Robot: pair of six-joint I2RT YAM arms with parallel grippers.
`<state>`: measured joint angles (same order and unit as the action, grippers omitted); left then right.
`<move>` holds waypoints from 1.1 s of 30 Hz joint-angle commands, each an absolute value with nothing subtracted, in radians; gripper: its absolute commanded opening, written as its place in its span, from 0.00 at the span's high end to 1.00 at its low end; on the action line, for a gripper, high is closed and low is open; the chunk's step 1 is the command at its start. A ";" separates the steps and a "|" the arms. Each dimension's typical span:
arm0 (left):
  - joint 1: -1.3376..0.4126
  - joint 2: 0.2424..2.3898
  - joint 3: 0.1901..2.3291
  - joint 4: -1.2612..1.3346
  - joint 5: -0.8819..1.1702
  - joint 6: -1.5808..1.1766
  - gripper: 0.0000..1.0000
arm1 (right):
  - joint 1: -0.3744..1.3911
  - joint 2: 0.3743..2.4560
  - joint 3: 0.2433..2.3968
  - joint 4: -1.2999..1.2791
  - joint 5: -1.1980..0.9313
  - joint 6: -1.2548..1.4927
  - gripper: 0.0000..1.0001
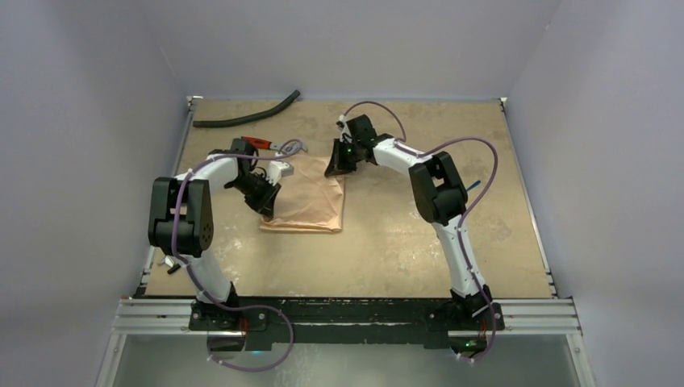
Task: Fold the napkin into a case and place the utensils inside
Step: Smooth out the square-folded napkin at the center of the board.
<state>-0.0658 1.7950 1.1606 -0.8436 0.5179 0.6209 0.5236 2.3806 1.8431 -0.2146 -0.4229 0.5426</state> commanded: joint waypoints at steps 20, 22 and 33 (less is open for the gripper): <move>-0.199 1.755 1.062 -0.676 0.384 0.728 0.89 | 0.459 1.890 1.102 0.084 -0.461 0.647 0.89; -0.198 1.766 1.086 -0.697 0.395 0.719 0.89 | 0.457 1.869 1.116 0.087 -0.483 0.637 0.79; -0.197 1.708 1.055 -0.703 0.339 0.744 0.89 | 0.423 1.837 1.042 0.179 -0.689 0.601 0.94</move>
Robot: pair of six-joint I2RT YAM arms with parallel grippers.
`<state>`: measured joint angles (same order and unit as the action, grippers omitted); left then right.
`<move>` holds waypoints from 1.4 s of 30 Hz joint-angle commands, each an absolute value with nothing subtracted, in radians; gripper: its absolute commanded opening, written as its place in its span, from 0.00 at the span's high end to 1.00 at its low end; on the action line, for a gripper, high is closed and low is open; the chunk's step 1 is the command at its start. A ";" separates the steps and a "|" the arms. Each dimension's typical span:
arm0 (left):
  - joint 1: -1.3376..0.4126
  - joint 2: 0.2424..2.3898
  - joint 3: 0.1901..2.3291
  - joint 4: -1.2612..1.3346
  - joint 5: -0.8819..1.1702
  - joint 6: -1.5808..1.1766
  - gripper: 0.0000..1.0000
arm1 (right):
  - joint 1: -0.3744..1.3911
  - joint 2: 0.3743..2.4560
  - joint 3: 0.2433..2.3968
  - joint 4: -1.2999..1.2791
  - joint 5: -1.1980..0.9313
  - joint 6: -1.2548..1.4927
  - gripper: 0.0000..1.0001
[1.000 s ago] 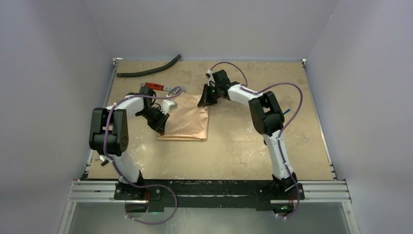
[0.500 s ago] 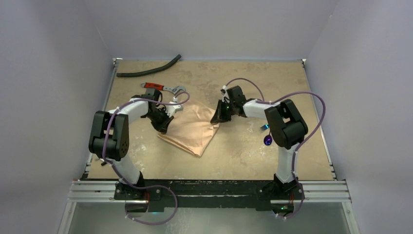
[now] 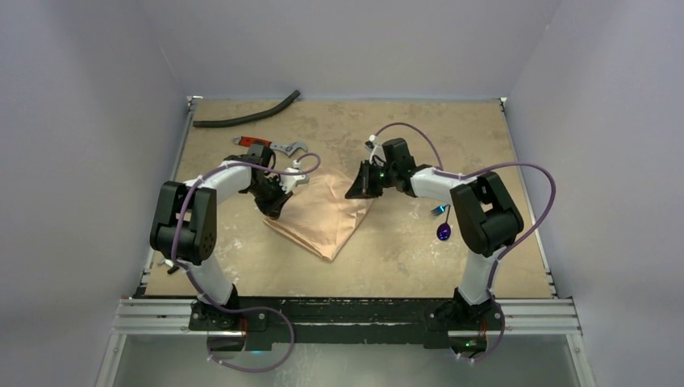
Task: Fold the napkin into a case and place the utensils inside
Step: Smooth out the square-folded napkin at the center of the board.
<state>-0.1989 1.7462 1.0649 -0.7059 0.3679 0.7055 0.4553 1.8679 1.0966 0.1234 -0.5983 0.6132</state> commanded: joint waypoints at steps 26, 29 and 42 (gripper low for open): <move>-0.197 1.689 1.014 -0.667 0.282 0.761 0.90 | 0.558 1.784 1.010 0.259 -0.668 0.634 0.87; -0.197 1.688 1.016 -0.669 0.280 0.755 0.90 | 0.685 1.807 0.988 0.335 -0.688 0.676 0.92; -0.197 1.693 1.033 -0.680 0.261 0.746 0.90 | 0.803 2.022 0.914 0.426 -0.743 0.663 1.00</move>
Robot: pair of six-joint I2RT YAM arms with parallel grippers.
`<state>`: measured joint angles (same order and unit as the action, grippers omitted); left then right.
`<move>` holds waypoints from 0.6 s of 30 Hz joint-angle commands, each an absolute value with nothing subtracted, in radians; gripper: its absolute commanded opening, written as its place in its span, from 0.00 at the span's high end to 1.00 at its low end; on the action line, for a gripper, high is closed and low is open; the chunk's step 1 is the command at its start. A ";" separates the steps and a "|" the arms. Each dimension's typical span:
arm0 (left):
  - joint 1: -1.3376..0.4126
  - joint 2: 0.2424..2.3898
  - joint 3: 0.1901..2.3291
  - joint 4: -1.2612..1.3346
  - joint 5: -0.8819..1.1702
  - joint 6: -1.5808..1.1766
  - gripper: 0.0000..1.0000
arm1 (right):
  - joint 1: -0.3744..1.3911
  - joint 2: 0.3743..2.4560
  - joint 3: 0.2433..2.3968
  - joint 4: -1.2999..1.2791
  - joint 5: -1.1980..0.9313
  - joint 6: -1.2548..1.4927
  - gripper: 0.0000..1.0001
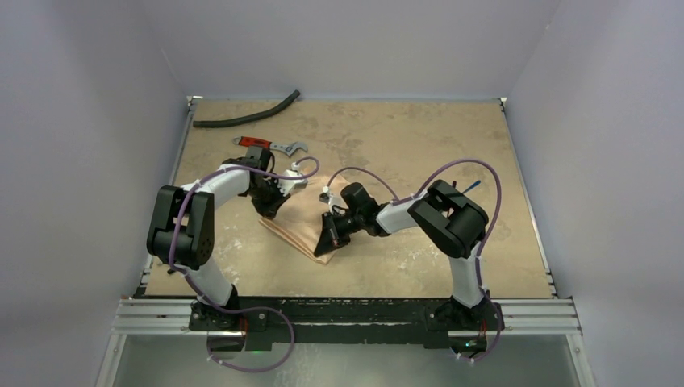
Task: Fold the napkin into a case and place the utensils inside
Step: Smooth out the square-folded napkin at the center of the board.
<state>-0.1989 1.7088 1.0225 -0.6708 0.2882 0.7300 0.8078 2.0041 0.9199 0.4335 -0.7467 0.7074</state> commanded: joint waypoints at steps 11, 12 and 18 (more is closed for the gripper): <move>-0.193 1.669 1.220 -0.865 0.359 0.728 0.76 | 0.783 1.895 0.988 0.355 -0.818 0.637 0.80; -0.190 1.670 1.258 -0.895 0.379 0.728 0.73 | 0.775 1.881 1.008 0.336 -0.822 0.626 0.75; -0.181 1.749 1.449 -0.914 0.475 0.597 0.65 | 0.663 1.823 1.104 0.246 -0.820 0.630 0.75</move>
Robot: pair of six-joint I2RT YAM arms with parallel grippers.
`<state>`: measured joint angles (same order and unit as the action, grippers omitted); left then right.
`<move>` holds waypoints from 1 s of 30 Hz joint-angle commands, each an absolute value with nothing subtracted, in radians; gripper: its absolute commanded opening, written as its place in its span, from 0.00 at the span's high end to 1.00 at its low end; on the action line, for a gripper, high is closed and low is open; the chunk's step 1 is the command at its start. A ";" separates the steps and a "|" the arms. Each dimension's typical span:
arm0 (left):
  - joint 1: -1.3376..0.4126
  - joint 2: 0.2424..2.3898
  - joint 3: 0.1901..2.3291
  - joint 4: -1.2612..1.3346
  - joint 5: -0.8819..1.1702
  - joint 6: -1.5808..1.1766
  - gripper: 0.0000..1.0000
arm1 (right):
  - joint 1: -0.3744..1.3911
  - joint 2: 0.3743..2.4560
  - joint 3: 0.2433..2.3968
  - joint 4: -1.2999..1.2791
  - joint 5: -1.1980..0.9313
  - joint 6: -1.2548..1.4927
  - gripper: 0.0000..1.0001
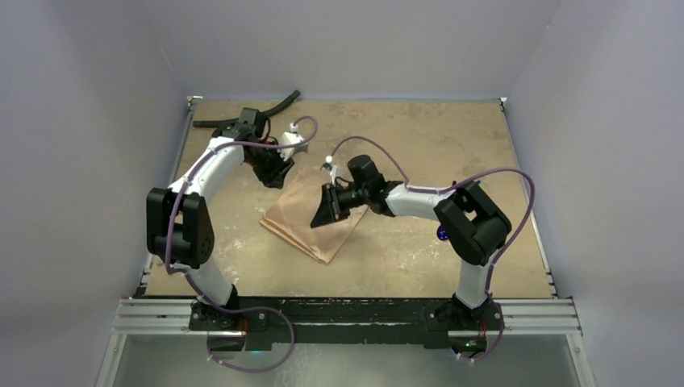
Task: Fold the napkin into a case and place the utensils inside
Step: Smooth out the square-folded napkin at the center of the board, then pick up the upper triangle-folded napkin from the center of the board.
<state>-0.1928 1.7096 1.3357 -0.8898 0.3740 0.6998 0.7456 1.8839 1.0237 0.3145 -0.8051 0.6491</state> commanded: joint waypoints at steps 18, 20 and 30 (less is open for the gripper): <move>-0.187 1.982 1.487 -0.661 0.523 0.365 0.66 | 0.532 2.237 1.818 -0.180 -0.409 0.341 0.49; -0.188 1.954 1.444 -0.638 0.505 0.376 0.68 | 0.522 2.296 1.887 -0.210 -0.423 0.323 0.48; -0.179 1.886 1.367 -0.605 0.495 0.384 0.71 | 0.492 2.414 1.963 -0.265 -0.528 0.278 0.48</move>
<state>-0.1902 1.9476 1.3766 -0.6487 0.4927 0.3805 0.4965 2.4226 1.9484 -0.2146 -0.4686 0.3195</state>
